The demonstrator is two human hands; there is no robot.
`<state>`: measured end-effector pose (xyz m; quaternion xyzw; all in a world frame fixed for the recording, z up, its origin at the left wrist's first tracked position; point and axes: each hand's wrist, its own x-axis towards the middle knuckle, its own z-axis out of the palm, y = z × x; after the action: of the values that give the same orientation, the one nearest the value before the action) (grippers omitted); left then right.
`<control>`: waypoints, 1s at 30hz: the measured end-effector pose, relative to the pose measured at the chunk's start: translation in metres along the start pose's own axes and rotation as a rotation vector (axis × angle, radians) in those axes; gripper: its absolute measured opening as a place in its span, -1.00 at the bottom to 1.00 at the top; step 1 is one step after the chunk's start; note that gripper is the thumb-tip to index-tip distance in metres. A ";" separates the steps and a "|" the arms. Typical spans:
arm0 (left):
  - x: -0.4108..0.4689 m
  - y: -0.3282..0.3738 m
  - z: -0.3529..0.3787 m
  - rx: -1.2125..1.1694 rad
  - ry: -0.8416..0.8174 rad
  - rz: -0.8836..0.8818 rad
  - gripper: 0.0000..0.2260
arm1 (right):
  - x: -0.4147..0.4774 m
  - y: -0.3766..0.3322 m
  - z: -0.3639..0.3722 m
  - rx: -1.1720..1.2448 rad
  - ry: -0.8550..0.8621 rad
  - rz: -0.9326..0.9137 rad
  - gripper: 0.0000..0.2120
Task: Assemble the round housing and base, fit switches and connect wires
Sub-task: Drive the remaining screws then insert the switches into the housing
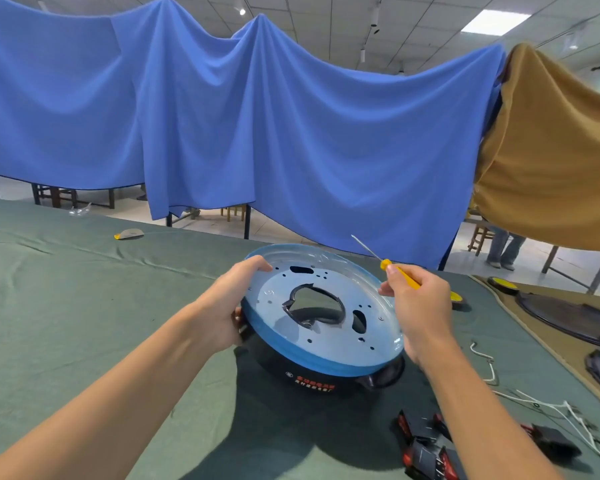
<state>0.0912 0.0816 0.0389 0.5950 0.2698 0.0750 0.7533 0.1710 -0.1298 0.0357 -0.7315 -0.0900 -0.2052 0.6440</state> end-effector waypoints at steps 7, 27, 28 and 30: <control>-0.010 0.018 -0.004 -0.230 0.159 0.351 -0.93 | -0.003 0.001 0.005 0.244 -0.063 0.099 -0.82; -0.047 0.008 0.013 0.698 0.327 1.595 -0.54 | 0.014 -0.025 -0.026 0.481 0.153 0.253 -0.85; -0.046 0.007 0.012 0.742 0.333 1.633 -0.54 | 0.015 -0.025 -0.028 0.478 0.155 0.270 -0.85; -0.040 0.004 0.010 0.808 0.356 1.696 -0.56 | 0.016 -0.024 -0.031 0.475 0.165 0.299 -0.85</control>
<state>0.0637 0.0566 0.0573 0.7875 -0.1349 0.5863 0.1338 0.1704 -0.1582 0.0667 -0.5464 0.0260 -0.1402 0.8253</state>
